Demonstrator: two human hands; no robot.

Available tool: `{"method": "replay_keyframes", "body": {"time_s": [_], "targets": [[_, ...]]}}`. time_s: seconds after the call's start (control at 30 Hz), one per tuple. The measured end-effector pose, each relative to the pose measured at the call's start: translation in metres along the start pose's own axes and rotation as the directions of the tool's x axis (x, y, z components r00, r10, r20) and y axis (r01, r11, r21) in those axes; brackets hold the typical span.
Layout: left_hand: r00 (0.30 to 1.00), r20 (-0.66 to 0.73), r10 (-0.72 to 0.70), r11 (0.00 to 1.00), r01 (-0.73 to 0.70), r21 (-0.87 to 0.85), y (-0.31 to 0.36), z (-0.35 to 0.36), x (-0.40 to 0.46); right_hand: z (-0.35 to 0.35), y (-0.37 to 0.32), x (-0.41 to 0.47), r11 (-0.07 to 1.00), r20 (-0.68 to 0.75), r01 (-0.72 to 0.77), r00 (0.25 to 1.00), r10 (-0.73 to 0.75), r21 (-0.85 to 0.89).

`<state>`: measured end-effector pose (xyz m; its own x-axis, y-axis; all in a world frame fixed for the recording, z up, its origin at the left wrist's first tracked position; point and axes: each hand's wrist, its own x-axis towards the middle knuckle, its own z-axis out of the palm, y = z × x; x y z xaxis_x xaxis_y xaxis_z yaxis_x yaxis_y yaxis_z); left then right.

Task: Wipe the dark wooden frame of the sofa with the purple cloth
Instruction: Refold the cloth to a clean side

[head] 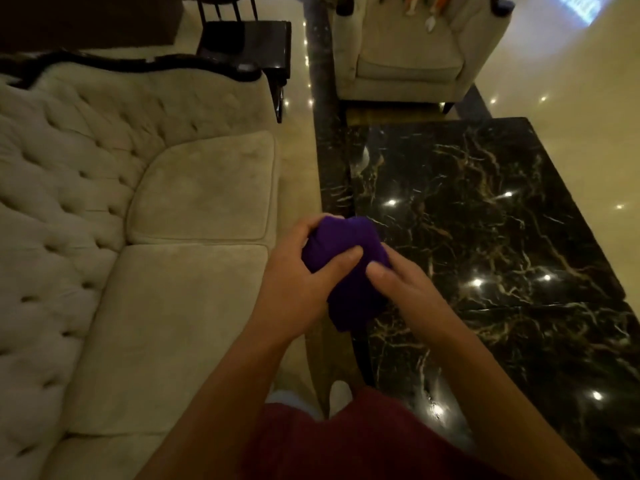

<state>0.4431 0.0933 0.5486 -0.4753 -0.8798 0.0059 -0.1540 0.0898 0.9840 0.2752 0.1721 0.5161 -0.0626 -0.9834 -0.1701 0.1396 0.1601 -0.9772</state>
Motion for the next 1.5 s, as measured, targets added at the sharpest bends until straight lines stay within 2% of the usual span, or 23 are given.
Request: {"method": "replay_keyframes", "body": {"time_s": [0.1, 0.23, 0.3, 0.37, 0.43, 0.53, 0.6, 0.7, 0.77, 0.83, 0.93, 1.03, 1.1, 1.17, 1.23, 1.33, 1.37, 1.5], "targets": [[0.998, 0.050, 0.046, 0.983, -0.054, 0.175, -0.003, -0.013, 0.046, -0.008, -0.005, 0.041, 0.993, 0.067, -0.056, 0.996, 0.063, -0.107], [0.989, 0.140, 0.048, 0.953, -0.088, 0.290, -0.021, -0.037, 0.117, -0.026, -0.011, 0.105, 0.994, 0.048, -0.074, 0.996, 0.079, -0.085], [0.969, 0.228, -0.093, 0.978, 0.047, 0.201, -0.029, -0.052, 0.156, -0.033, -0.021, 0.143, 0.989, 0.062, -0.082, 0.994, 0.089, -0.120], [0.903, 0.366, -0.224, 0.974, 0.217, 0.059, -0.033, -0.067, 0.198, -0.039, -0.034, 0.183, 0.982, 0.096, -0.092, 0.989, 0.109, -0.163], [0.860, 0.464, -0.214, 0.961, 0.270, -0.058, -0.035, -0.081, 0.236, -0.044, -0.046, 0.221, 0.980, 0.111, -0.107, 0.986, 0.127, -0.170], [0.861, 0.486, -0.148, 0.944, 0.269, -0.190, -0.034, -0.094, 0.290, -0.046, -0.060, 0.274, 0.991, 0.046, -0.101, 0.993, 0.105, -0.093], [0.898, 0.414, -0.147, 0.929, 0.269, -0.255, -0.039, -0.096, 0.322, -0.046, -0.064, 0.305, 0.995, -0.026, -0.094, 0.995, 0.094, -0.022], [0.973, 0.146, -0.181, 0.948, 0.212, -0.238, -0.045, -0.090, 0.363, -0.053, -0.069, 0.353, 0.997, -0.177, -0.072, 0.981, 0.077, 0.033], [0.976, 0.036, -0.213, 0.952, 0.216, -0.218, -0.055, -0.086, 0.389, -0.063, -0.072, 0.389, 0.997, -0.243, -0.075, 0.967, 0.070, -0.013], [0.965, 0.026, -0.262, 0.938, 0.261, -0.228, -0.065, -0.083, 0.418, -0.075, -0.070, 0.425, 0.996, -0.267, -0.092, 0.960, 0.085, -0.013], [0.950, 0.051, -0.307, 0.913, 0.310, -0.265, -0.075, -0.081, 0.472, -0.093, -0.064, 0.488, 0.990, -0.235, -0.135, 0.961, 0.143, 0.051], [0.929, -0.012, -0.370, 0.876, 0.344, -0.337, -0.078, -0.083, 0.529, -0.116, -0.069, 0.550, 0.976, -0.188, -0.194, 0.960, 0.209, 0.096], [0.917, -0.063, -0.394, 0.850, 0.337, -0.405, -0.074, -0.086, 0.564, -0.136, -0.080, 0.588, 0.972, -0.106, -0.210, 0.969, 0.221, 0.103], [0.907, -0.125, -0.403, 0.835, 0.308, -0.457, -0.074, -0.089, 0.594, -0.153, -0.096, 0.625, 0.972, 0.005, -0.228, 0.974, 0.228, 0.052], [0.891, -0.189, -0.412, 0.831, 0.283, -0.480, -0.076, -0.094, 0.619, -0.160, -0.110, 0.661, 0.975, 0.040, -0.206, 0.977, 0.210, -0.083], [0.843, -0.323, -0.430, 0.864, 0.281, -0.418, -0.083, -0.103, 0.652, -0.158, -0.123, 0.713, 0.931, -0.086, -0.103, 0.993, 0.078, -0.349], [0.821, -0.373, -0.431, 0.880, 0.291, -0.376, -0.086, -0.107, 0.663, -0.155, -0.124, 0.729, 0.918, -0.098, -0.074, 0.994, 0.038, -0.389], [0.734, -0.593, -0.331, 0.937, 0.329, -0.117, -0.104, -0.123, 0.709, -0.120, -0.116, 0.781, 0.940, 0.005, -0.072, 0.997, 0.078, -0.334]]}}
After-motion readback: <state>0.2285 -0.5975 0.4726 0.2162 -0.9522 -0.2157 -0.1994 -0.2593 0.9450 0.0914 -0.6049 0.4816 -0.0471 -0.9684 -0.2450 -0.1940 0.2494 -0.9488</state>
